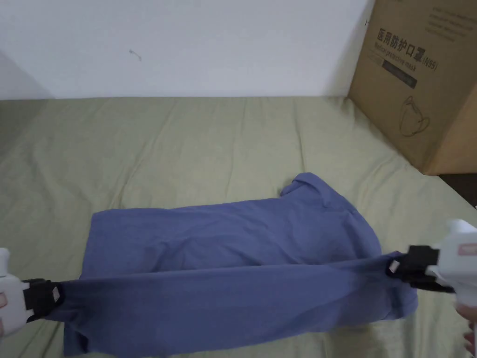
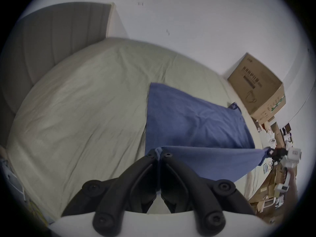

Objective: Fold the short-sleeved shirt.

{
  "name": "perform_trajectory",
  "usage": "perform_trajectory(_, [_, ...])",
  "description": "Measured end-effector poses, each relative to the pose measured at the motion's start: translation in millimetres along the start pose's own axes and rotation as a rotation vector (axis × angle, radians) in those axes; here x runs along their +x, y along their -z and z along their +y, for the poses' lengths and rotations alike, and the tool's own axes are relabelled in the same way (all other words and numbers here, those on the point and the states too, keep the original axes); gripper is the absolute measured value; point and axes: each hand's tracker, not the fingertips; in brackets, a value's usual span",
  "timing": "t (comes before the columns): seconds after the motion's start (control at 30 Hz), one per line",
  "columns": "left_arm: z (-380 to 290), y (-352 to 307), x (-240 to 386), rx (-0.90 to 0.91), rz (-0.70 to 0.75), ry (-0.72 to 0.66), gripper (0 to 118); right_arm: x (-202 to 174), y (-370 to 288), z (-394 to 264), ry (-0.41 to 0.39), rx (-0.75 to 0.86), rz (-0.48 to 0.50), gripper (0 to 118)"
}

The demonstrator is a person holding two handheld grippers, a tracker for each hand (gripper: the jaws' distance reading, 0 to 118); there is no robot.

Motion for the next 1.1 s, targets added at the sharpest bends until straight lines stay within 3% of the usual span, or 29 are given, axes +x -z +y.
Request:
perform_trajectory(0.03, [5, 14, -2, -0.028, -0.019, -0.006, 13, -5, 19, 12, -0.004, -0.044, -0.025, 8])
perform_trajectory(0.07, [9, 25, -4, -0.045, -0.021, -0.016, 47, -7, 36, 22, -0.023, -0.081, -0.057, 21])
perform_trajectory(0.1, [12, 33, -7, -0.064, -0.012, -0.026, 75, -10, 48, 26, -0.025, -0.081, -0.082, 51])
perform_trajectory(0.13, [14, 39, -10, -0.073, 0.005, -0.044, 90, -14, 59, 29, -0.052, -0.085, -0.114, 89])
perform_trajectory(0.17, [13, 41, -12, -0.07, 0.001, -0.058, 91, -17, 65, 29, -0.074, -0.066, -0.154, 113])
perform_trajectory(0.2, [13, 41, -15, -0.057, -0.006, -0.088, 91, -17, 68, 27, -0.099, -0.035, -0.206, 114])
perform_trajectory(0.37, [8, 11, -18, 0.042, -0.084, -0.175, 91, -19, 43, 4, -0.161, 0.099, -0.186, 114])
perform_trajectory(0.43, [-2, -14, -12, 0.113, -0.115, -0.171, 90, -22, 18, -16, -0.194, 0.167, -0.142, 113])
perform_trajectory(0.5, [-18, -46, -2, 0.248, -0.132, -0.144, 72, -26, -14, -41, -0.242, 0.282, -0.077, 101])
perform_trajectory(0.53, [-30, -67, 5, 0.332, -0.13, -0.124, 53, -29, -32, -58, -0.263, 0.331, -0.013, 80])
perform_trajectory(0.57, [-43, -84, 10, 0.412, -0.119, -0.097, 19, -32, -48, -73, -0.288, 0.378, 0.024, 29])
perform_trajectory(0.6, [-57, -104, 17, 0.49, -0.088, -0.06, 0, -38, -66, -91, -0.328, 0.443, 0.044, 0])
perform_trajectory(0.7, [-95, -142, 32, 0.653, 0.024, 0.03, 0, -53, -99, -136, -0.393, 0.583, 0.008, 0])
perform_trajectory(0.77, [-110, -156, 35, 0.699, 0.026, 0.044, 0, -55, -108, -151, -0.34, 0.563, 0.113, 0])
perform_trajectory(0.8, [-109, -157, 34, 0.669, 0.011, 0.042, 0, -56, -109, -155, -0.318, 0.53, 0.184, 0])
perform_trajectory(0.87, [-96, -146, 28, 0.56, 0.035, 0.061, 0, -60, -107, -158, -0.313, 0.51, 0.156, 0])
perform_trajectory(0.93, [-72, -117, 20, 0.327, 0.05, 0.05, 0, -62, -103, -158, -0.343, 0.474, 0.149, 0])
perform_trajectory(0.97, [-60, -96, 16, 0.191, 0.028, 0.029, 1, -62, -102, -157, -0.35, 0.461, 0.151, 0])
perform_trajectory(1.0, [-52, -72, 10, 0.046, -0.012, -0.007, 15, -62, -101, -157, -0.348, 0.454, 0.15, 0])
perform_trajectory(1.03, [-48, -47, 2, -0.079, -0.048, -0.037, 49, -60, -100, -157, -0.333, 0.445, 0.154, 0])
perform_trajectory(1.07, [-49, -27, -2, -0.121, -0.084, -0.059, 98, -58, -100, -156, -0.312, 0.433, 0.167, 0])
perform_trajectory(1.1, [-51, -6, -3, -0.163, -0.043, -0.049, 108, -56, -99, -155, -0.284, 0.419, 0.188, 0])
